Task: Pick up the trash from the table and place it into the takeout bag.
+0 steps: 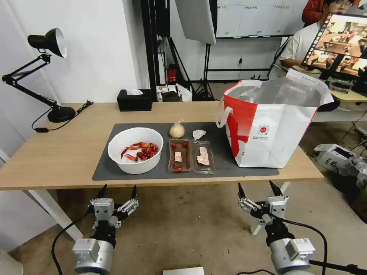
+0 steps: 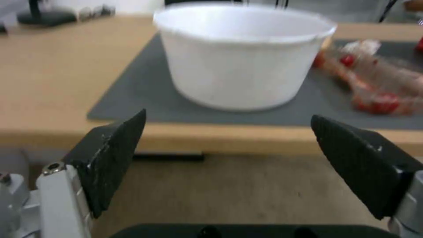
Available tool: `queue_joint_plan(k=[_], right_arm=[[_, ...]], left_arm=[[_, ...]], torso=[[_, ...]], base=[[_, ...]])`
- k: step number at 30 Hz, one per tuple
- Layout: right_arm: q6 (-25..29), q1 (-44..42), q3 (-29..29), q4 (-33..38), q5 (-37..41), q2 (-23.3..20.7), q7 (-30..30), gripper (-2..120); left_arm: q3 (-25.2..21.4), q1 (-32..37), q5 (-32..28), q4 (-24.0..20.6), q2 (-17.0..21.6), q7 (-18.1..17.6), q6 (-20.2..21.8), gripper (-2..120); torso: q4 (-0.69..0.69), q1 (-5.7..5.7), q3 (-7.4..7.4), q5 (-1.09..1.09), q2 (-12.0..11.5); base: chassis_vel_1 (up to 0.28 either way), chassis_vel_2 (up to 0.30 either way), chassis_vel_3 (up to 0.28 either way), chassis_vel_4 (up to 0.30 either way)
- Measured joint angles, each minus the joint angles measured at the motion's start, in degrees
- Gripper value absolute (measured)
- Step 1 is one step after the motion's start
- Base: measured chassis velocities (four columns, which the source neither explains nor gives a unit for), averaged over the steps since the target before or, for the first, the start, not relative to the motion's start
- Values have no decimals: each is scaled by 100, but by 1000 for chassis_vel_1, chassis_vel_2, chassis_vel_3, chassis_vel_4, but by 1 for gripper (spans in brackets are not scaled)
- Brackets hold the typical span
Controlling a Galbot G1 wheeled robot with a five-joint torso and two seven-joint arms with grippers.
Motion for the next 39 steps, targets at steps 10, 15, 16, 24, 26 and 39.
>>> queue_joint_plan(k=[10,15,16,24,26,39], right_arm=[[-1096,229,227,-29,907,-964,-283,100],[-858,385,238,-107,1738,-1331,-489,100],[-858,385,238,-107,1738,-1331,-489,100],[-545,433,135,-199,1812,-1226,-520,100],[-531,437,124,-207,1811,-1210,-520,100],[-268,535,6,-308,1985,-1161,-467,100]], left_arm=[[-189,42,-874,-296,-41,-220,931,100],[-203,62,-972,-306,-55,-186,628,100],[-203,62,-972,-306,-55,-186,628,100],[-214,17,-993,-213,1,-107,360,100],[-215,7,-1000,-196,10,-87,334,100],[-228,-26,-1002,-142,49,56,218,100]], torso=[[2,0,1,1,0],[2,0,1,-2,0],[2,0,1,-2,0],[0,0,1,-1,0],[0,0,0,-1,0],[1,0,0,-2,0]], base=[[0,0,0,0],[0,0,0,0],[0,0,0,0],[0,0,0,0],[0,0,0,0],[0,0,0,0]])
